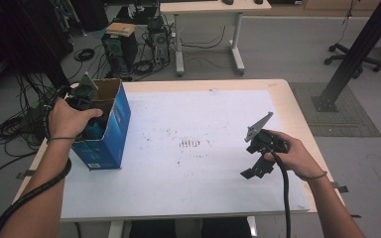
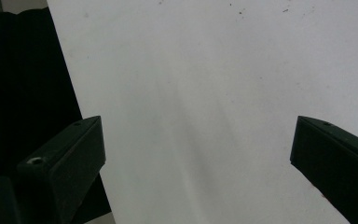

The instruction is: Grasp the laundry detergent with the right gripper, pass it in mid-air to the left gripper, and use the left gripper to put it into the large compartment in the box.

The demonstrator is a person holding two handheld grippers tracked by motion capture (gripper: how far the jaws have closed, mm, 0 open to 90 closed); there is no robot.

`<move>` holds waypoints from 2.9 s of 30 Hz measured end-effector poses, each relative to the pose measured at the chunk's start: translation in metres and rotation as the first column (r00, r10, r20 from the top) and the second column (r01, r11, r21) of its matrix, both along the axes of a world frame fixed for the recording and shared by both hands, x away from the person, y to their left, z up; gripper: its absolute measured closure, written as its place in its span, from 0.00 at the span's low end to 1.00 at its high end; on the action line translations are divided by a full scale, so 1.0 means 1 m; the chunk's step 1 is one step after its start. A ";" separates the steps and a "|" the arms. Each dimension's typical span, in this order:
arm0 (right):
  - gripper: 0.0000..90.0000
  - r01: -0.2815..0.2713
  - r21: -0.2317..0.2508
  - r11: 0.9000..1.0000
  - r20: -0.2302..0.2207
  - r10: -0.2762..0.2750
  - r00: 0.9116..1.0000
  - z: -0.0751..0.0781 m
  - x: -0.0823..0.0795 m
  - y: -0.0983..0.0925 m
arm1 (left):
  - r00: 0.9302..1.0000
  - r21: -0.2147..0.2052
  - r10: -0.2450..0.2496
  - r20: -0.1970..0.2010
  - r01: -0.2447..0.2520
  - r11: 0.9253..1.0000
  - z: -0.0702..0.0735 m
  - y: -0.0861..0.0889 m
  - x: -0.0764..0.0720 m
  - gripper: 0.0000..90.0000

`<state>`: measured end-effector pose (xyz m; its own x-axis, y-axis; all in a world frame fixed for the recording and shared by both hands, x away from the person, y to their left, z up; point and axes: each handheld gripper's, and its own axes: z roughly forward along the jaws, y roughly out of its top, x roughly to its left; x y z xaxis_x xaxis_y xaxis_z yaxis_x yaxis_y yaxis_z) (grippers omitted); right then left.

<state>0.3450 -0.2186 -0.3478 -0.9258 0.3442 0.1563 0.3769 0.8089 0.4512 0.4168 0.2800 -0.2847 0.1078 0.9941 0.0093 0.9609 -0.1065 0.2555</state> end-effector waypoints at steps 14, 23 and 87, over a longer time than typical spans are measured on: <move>0.04 -0.002 0.002 1.000 -0.007 0.002 1.000 -0.003 0.000 0.002 | 1.000 -0.013 0.004 0.014 -0.004 1.000 -0.002 0.001 -0.001 0.42; 0.04 -0.009 0.003 1.000 -0.007 0.009 1.000 -0.003 0.001 0.005 | 1.000 -0.022 0.008 0.010 -0.007 1.000 -0.002 0.001 -0.001 0.41; 0.04 -0.006 0.006 1.000 0.002 0.006 1.000 0.001 0.000 0.006 | 0.998 -0.043 -0.015 0.058 0.017 0.999 0.052 0.001 -0.013 0.24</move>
